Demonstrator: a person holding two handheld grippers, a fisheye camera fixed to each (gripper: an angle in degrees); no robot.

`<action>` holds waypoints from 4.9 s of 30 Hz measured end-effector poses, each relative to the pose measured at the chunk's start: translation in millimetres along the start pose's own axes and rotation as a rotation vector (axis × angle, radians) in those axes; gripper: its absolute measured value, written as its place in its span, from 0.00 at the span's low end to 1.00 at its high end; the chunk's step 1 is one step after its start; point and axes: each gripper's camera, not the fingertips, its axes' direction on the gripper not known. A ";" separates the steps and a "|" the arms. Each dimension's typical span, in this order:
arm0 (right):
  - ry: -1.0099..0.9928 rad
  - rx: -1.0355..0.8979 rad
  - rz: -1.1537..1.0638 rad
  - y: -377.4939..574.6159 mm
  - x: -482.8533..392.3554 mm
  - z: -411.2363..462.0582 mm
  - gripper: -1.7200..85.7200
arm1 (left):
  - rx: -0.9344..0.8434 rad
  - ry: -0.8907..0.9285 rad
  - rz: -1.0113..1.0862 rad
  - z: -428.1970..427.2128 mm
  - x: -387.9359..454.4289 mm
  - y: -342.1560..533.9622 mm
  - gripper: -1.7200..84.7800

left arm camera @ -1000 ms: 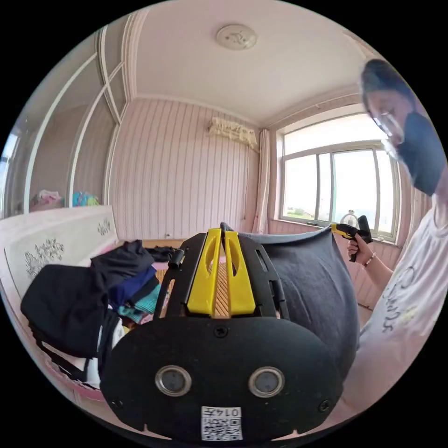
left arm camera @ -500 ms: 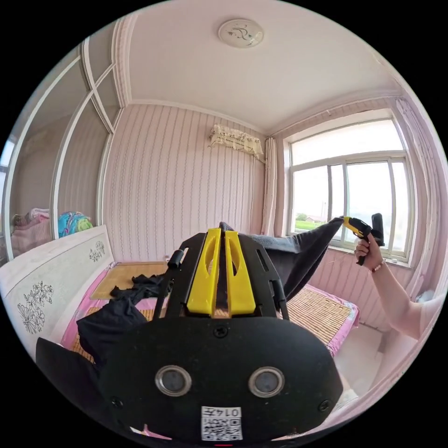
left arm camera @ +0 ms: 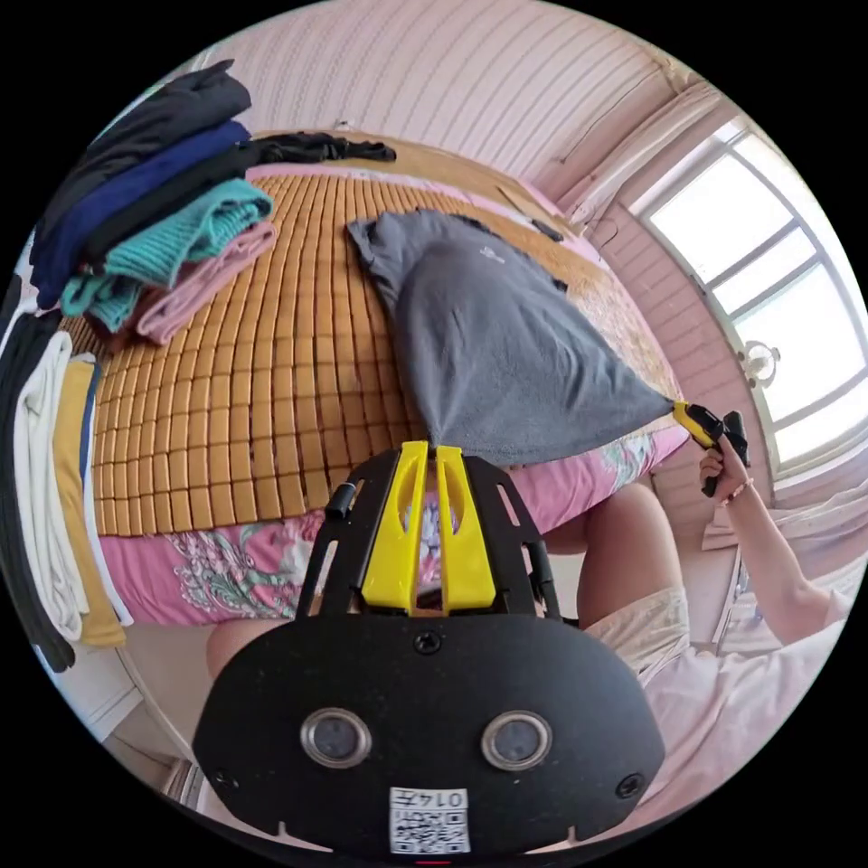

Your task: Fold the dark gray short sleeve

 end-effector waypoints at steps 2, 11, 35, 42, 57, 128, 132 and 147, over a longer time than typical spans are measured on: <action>0.064 -0.040 0.014 3.2 11.0 7.1 0.02 | -0.032 0.033 -0.021 5.0 -4.1 0.2 0.01; 0.090 -0.073 0.019 -1.0 32.5 7.6 0.02 | -0.162 0.001 0.124 -7.7 8.5 -21.6 0.01; 0.230 -0.132 -0.021 -32.1 11.7 57.9 0.02 | -0.213 -0.044 0.211 -56.7 -3.4 -61.0 0.06; 0.279 -0.177 -0.125 -26.5 -19.3 84.6 0.02 | -0.130 0.031 0.143 -74.2 -10.3 -49.5 0.06; 0.389 -0.150 -0.319 -29.0 -97.4 168.5 0.05 | -0.108 -0.095 0.169 -72.7 13.5 -25.3 0.02; 0.387 0.115 -0.404 -226.1 -121.8 234.1 0.11 | 0.134 0.035 0.458 -44.3 216.4 -281.0 0.08; 0.443 0.100 -0.449 -247.6 -115.2 228.0 0.11 | 0.164 0.055 0.617 -20.8 295.6 -344.3 0.09; 0.384 -0.007 -0.443 -279.3 -63.4 178.2 0.06 | -0.044 -0.068 0.789 110.5 503.8 -514.6 0.09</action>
